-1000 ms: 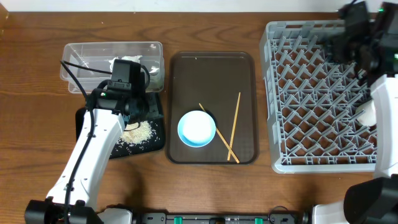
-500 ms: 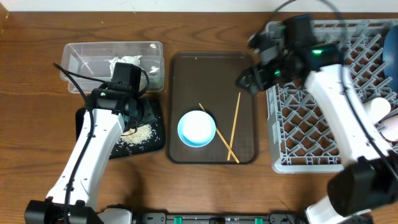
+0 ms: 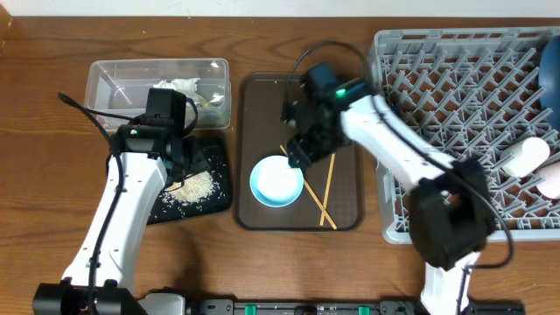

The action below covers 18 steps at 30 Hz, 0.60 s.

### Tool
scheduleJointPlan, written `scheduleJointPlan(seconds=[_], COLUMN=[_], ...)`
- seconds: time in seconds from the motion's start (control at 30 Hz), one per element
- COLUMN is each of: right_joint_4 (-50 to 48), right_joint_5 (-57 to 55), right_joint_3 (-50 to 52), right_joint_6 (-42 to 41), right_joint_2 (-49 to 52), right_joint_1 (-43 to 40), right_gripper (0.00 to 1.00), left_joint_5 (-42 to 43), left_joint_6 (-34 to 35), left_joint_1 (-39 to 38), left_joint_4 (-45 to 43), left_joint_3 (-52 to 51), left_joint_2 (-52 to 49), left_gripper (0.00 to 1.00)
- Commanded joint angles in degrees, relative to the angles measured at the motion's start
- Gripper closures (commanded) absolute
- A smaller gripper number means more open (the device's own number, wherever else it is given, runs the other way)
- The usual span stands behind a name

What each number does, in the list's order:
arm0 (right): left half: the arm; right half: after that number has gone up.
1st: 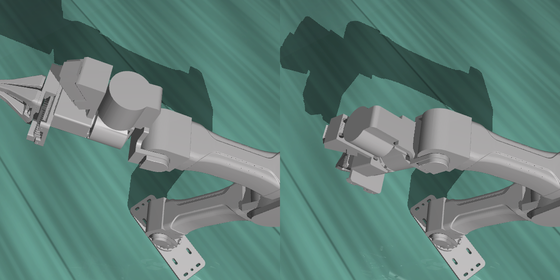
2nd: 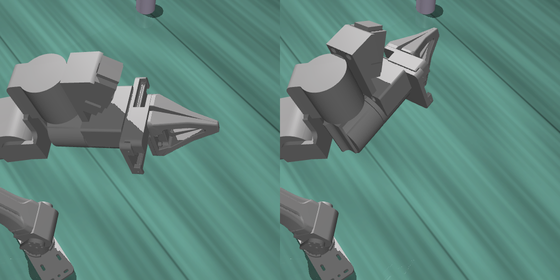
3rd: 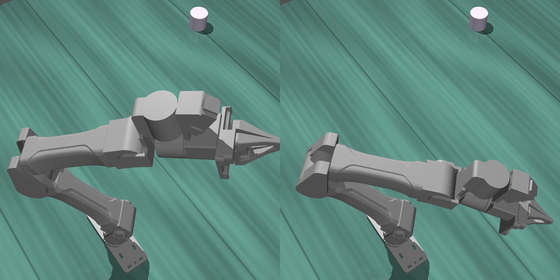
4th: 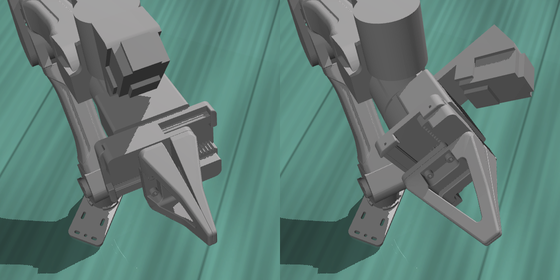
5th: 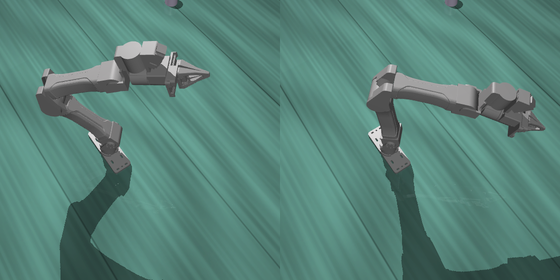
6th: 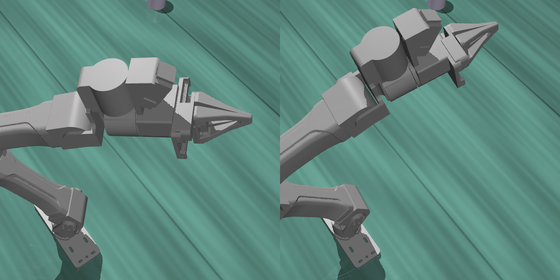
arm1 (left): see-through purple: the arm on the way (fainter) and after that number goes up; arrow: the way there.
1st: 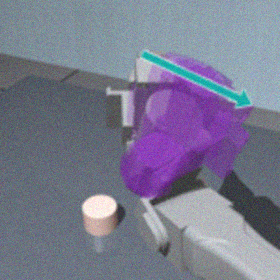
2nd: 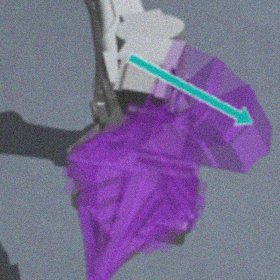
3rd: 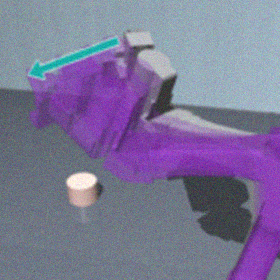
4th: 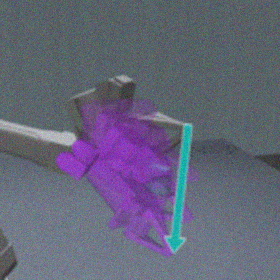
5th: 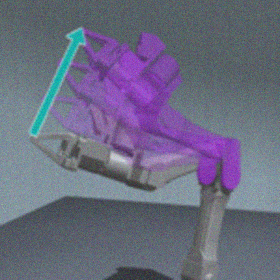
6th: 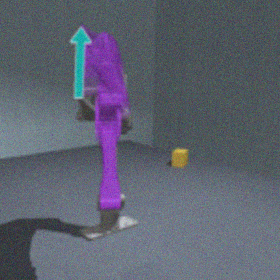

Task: Sort waste into correct bins and load items into the dishwasher rack
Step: 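Move the right gripper to the light-blue bowl and grasp its rim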

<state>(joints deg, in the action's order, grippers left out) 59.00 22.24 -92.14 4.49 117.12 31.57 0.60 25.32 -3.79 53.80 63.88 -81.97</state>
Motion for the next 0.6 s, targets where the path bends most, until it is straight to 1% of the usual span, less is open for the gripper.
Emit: scheduleJointPlan(seconds=[0.0, 0.03, 0.13, 0.17, 0.43, 0.57], right_joint_4=[0.1, -0.1, -0.6, -0.8, -1.6, -1.6], right_joint_5=[-1.9, -1.9, -2.1, -2.6, -8.4, -8.9], right_joint_3=[0.1, 0.1, 0.1, 0.1, 0.1, 0.1], right_joint_6=[-3.6, -4.2, -4.9, -5.4, -7.3, -7.2], right_joint_2=[2.7, 3.4, 4.5, 4.5, 4.6, 4.6], right_joint_1=[1.9, 2.3, 2.9, 3.0, 2.9, 2.9], right_gripper=[0.61, 0.63, 0.75, 0.78, 0.91, 0.98], left_joint_5=[-1.3, -1.3, -1.3, -1.3, -1.3, -1.3], left_joint_6=[0.3, 0.3, 0.3, 0.3, 0.3, 0.3], left_joint_1=[0.2, 0.2, 0.2, 0.2, 0.2, 0.2], left_joint_4=[0.3, 0.3, 0.3, 0.3, 0.4, 0.4], left_joint_3=[0.1, 0.1, 0.1, 0.1, 0.1, 0.1], left_joint_2=[0.0, 0.0, 0.0, 0.0, 0.0, 0.0], left_gripper=[0.41, 0.41, 0.41, 0.41, 0.41, 0.41])
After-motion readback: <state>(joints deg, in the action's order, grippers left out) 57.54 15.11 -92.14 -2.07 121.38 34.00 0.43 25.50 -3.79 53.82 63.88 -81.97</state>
